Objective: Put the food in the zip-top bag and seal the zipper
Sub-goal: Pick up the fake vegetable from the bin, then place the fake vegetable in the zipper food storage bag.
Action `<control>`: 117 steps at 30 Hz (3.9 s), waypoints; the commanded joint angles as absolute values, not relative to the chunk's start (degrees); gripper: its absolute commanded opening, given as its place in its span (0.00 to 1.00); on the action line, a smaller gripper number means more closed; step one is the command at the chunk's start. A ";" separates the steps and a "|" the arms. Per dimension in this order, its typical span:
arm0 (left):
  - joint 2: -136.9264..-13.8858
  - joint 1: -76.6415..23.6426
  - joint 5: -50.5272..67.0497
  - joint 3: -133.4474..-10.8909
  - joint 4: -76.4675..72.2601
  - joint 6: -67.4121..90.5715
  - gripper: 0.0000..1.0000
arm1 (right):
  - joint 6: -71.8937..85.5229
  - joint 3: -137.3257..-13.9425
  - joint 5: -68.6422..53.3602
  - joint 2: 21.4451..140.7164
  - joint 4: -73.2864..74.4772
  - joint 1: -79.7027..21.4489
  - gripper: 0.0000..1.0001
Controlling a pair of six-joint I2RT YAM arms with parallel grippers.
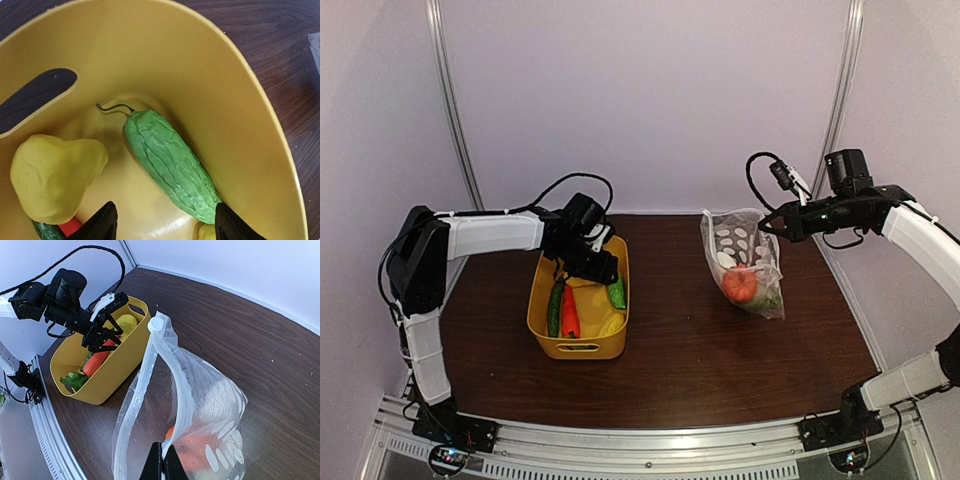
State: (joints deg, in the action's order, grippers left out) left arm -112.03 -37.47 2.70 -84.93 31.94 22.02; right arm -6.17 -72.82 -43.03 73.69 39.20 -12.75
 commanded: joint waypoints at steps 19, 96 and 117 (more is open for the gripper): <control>-119.53 -37.18 10.85 -83.58 26.45 28.56 0.63 | -7.01 -71.72 -42.10 71.28 38.36 -12.21 0.00; -116.03 -56.20 16.89 -95.93 -23.65 30.89 0.00 | -3.01 -74.03 -47.75 74.16 38.06 -12.22 0.00; -120.66 -59.18 4.80 -100.03 -11.89 35.99 0.00 | -0.42 -76.51 -50.10 76.10 36.81 -12.22 0.00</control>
State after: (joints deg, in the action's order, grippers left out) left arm -119.66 -59.40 7.27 -96.23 -17.82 30.76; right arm -0.47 -74.76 -50.15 75.46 38.06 -12.71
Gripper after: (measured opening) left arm 0.404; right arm 0.004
